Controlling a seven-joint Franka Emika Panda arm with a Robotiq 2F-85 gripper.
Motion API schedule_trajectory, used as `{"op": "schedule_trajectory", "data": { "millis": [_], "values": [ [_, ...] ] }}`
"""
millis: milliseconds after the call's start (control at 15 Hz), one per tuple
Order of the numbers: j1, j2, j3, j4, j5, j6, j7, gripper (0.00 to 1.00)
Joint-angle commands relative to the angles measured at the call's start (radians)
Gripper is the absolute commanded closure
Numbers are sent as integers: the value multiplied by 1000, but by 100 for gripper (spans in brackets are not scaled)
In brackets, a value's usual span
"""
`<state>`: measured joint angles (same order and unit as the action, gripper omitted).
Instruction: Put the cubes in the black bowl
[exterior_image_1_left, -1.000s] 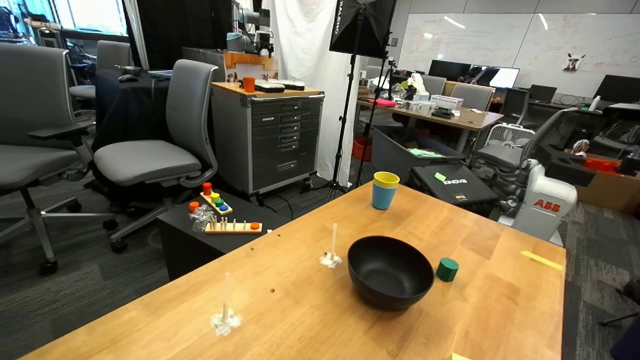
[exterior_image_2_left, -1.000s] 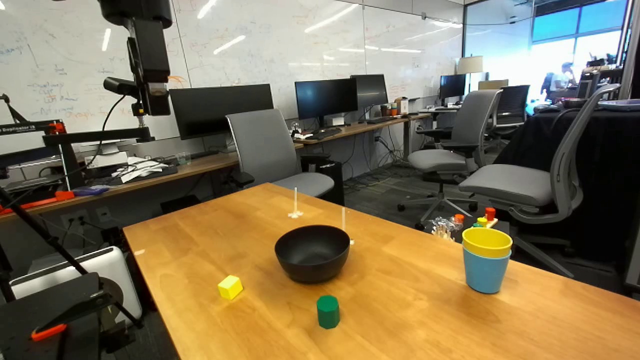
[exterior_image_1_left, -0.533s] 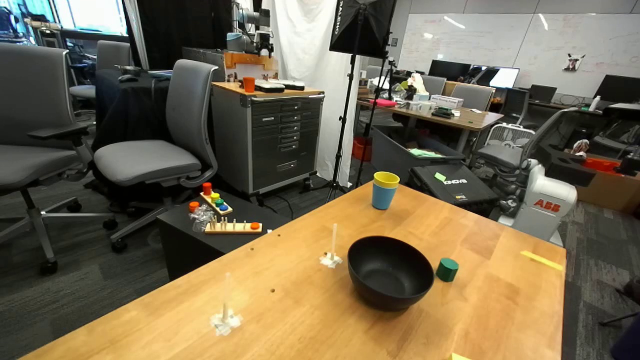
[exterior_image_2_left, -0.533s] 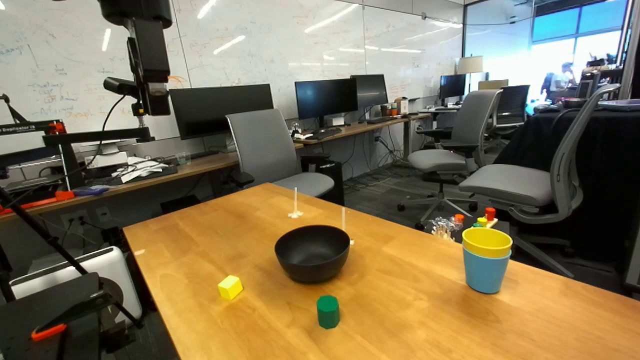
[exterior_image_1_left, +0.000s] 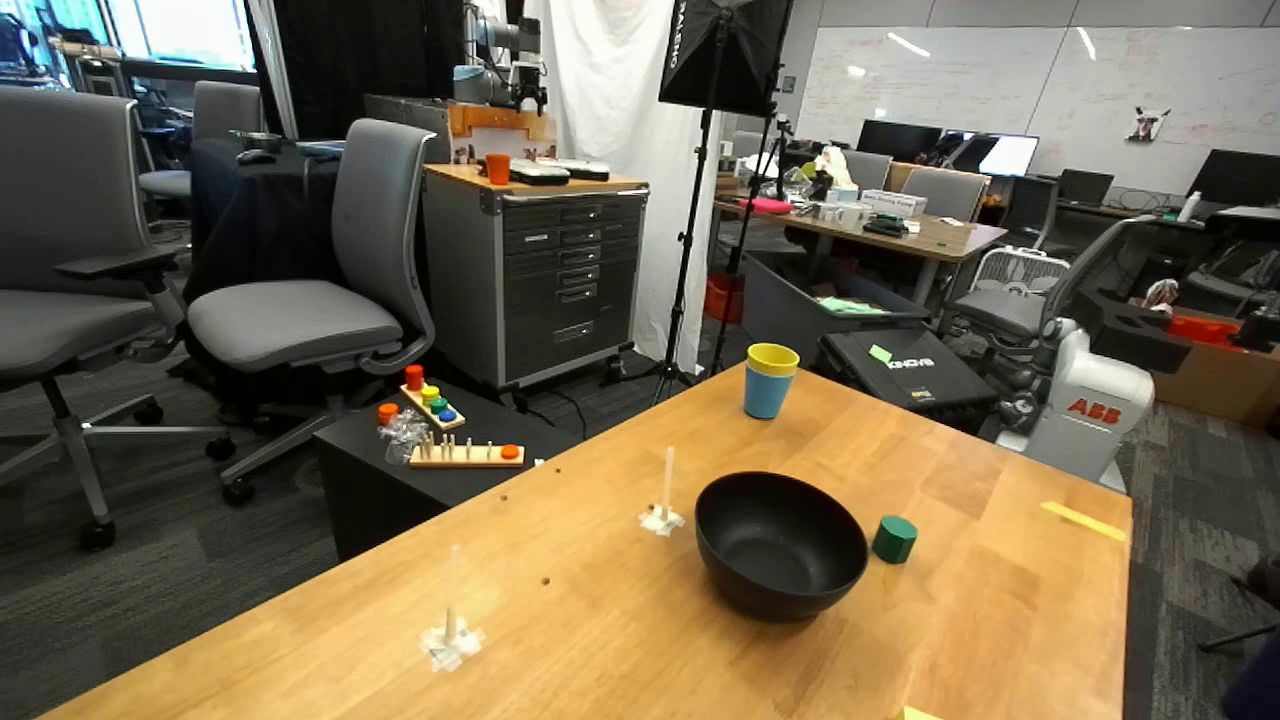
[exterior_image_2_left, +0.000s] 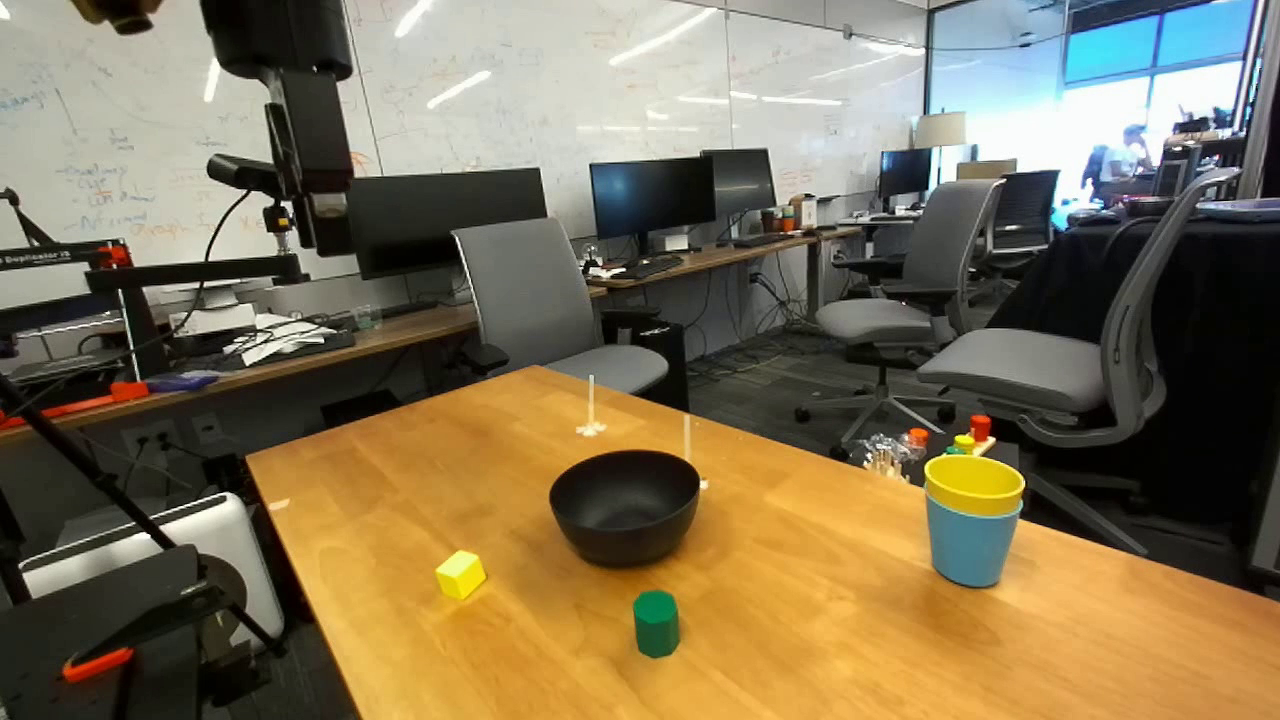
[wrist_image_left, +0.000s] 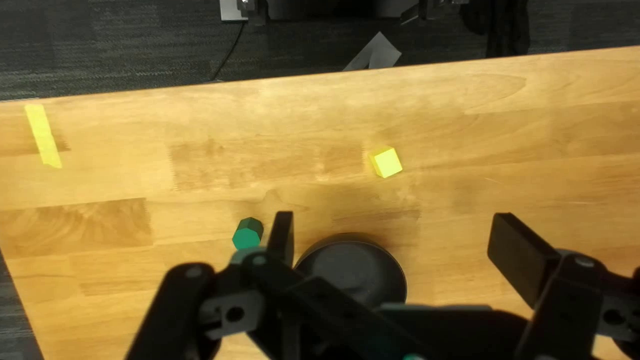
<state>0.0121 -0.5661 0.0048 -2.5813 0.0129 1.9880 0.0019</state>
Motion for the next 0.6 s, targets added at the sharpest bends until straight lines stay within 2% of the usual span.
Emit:
{"op": "schedule_trajectory", "data": {
  "millis": [0, 533],
  "values": [
    [23, 0, 6, -63, 35, 118, -1, 0],
    [102, 91, 23, -162, 113, 327, -26, 0]
  ]
}}
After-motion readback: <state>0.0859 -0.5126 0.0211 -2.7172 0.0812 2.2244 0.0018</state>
